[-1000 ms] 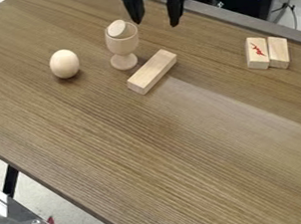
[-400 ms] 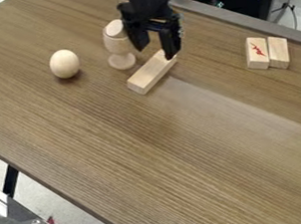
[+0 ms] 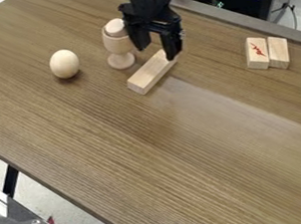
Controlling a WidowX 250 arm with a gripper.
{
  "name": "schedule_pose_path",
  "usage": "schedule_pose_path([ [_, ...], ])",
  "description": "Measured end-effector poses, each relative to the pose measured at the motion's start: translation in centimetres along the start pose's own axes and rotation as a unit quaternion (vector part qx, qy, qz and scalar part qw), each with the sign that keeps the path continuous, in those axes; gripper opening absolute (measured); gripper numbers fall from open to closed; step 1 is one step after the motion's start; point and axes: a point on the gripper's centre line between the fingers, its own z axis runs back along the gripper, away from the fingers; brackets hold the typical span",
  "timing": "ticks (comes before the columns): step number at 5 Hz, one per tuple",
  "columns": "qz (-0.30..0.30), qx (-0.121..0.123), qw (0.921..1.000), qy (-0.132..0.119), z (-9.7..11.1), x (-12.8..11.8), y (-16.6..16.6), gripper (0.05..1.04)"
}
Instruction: Move the rectangular block on the right side of the table
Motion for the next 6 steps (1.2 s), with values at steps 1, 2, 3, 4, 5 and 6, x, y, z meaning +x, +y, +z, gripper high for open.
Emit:
schedule_pose_path([
  [1,-0.005,0.007,0.9998,0.017,-1.1,-0.2,-0.1,1.000],
  [2,-0.005,0.020,0.9993,0.030,-1.5,-0.1,0.1,1.000],
  [3,0.001,0.048,0.9983,0.034,-2.3,0.3,0.0,1.000],
  [4,0.017,0.053,0.9966,0.061,-3.7,-0.8,-0.1,1.001],
  [5,0.037,0.061,0.9958,0.057,-3.8,-0.8,0.1,1.001],
  [6,0.043,0.065,0.9952,0.059,-3.9,-1.0,0.1,1.001],
])
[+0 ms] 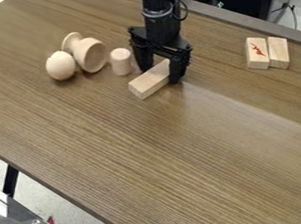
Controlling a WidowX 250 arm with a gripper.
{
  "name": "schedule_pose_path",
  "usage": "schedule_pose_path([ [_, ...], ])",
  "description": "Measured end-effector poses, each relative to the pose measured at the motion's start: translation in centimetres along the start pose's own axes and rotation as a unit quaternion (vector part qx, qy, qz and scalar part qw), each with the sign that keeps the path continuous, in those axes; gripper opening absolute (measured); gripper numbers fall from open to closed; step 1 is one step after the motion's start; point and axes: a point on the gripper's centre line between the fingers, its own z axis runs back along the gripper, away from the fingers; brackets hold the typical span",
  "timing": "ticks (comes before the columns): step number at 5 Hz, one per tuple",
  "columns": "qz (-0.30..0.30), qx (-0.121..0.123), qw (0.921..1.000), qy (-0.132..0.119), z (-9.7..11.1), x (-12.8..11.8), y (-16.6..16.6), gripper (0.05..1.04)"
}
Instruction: Move the rectangular block on the right side of the table
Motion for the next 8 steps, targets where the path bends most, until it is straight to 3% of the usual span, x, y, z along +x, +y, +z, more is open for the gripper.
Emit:
schedule_pose_path([
  [1,0.001,-0.001,1.0000,0.001,0.0,0.0,0.0,0.955],
  [2,0.010,-0.010,0.9999,-0.002,0.0,0.1,-0.3,0.680],
  [3,0.015,-0.020,0.9997,-0.004,0.1,0.2,-0.8,0.565],
  [4,0.024,-0.017,0.9996,-0.001,0.1,0.3,-2.0,0.565],
  [5,0.112,0.002,0.9937,0.011,0.3,0.2,-3.5,0.565],
  [6,0.202,0.021,0.9791,-0.009,1.7,0.5,-4.4,0.565],
  [7,0.221,0.034,0.9747,-0.010,1.6,-1.0,-5.9,0.565],
  [8,0.201,0.031,0.9791,-0.008,1.2,-2.8,-7.3,0.565],
])
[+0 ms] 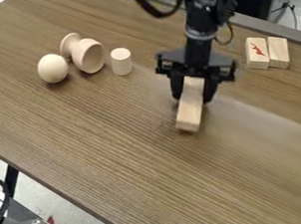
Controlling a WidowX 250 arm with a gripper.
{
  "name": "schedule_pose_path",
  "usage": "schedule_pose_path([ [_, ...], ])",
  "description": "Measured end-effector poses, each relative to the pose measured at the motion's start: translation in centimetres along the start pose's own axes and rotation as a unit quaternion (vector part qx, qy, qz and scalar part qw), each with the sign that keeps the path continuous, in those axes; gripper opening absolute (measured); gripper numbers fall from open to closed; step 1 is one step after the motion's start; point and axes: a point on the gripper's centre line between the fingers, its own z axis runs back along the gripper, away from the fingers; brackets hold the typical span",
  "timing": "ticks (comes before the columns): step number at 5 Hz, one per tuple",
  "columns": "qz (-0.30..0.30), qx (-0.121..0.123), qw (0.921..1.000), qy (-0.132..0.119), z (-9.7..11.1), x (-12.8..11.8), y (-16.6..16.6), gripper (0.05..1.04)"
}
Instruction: Move the rectangular block on the right side of the table
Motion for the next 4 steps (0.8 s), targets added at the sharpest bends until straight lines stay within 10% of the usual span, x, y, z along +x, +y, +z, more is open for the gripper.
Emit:
schedule_pose_path([
  [3,-0.079,-0.039,0.9961,-0.003,-0.2,-1.9,-3.1,0.609],
  [4,-0.103,-0.020,0.9944,-0.008,-0.2,-1.8,-2.6,0.899],
])
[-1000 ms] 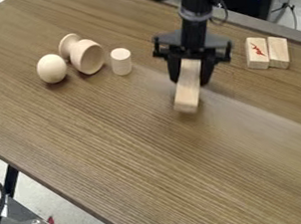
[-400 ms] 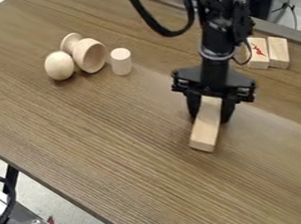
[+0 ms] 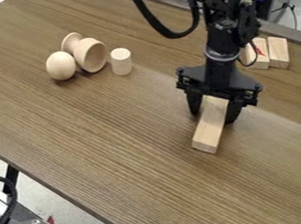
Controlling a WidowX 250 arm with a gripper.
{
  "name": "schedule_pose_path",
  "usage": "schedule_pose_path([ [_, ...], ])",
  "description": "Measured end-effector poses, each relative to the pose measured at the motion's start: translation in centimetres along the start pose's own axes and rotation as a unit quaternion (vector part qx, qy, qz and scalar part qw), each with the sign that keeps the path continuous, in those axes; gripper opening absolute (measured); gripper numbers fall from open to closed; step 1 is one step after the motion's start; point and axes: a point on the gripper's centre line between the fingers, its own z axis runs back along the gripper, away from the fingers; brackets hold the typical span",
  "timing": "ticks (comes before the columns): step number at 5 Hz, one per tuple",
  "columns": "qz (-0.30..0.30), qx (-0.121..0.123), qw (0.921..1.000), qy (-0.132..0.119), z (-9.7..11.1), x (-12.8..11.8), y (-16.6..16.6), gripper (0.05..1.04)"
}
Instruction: Move the rectangular block on the right side of the table
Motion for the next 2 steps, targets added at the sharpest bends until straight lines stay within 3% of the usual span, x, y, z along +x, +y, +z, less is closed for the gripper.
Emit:
schedule_pose_path([
  [1,-0.012,-0.006,0.9994,-0.032,2.2,0.9,0.1,1.005],
  [2,-0.056,-0.042,0.9936,-0.089,6.0,1.8,-0.1,0.999],
])
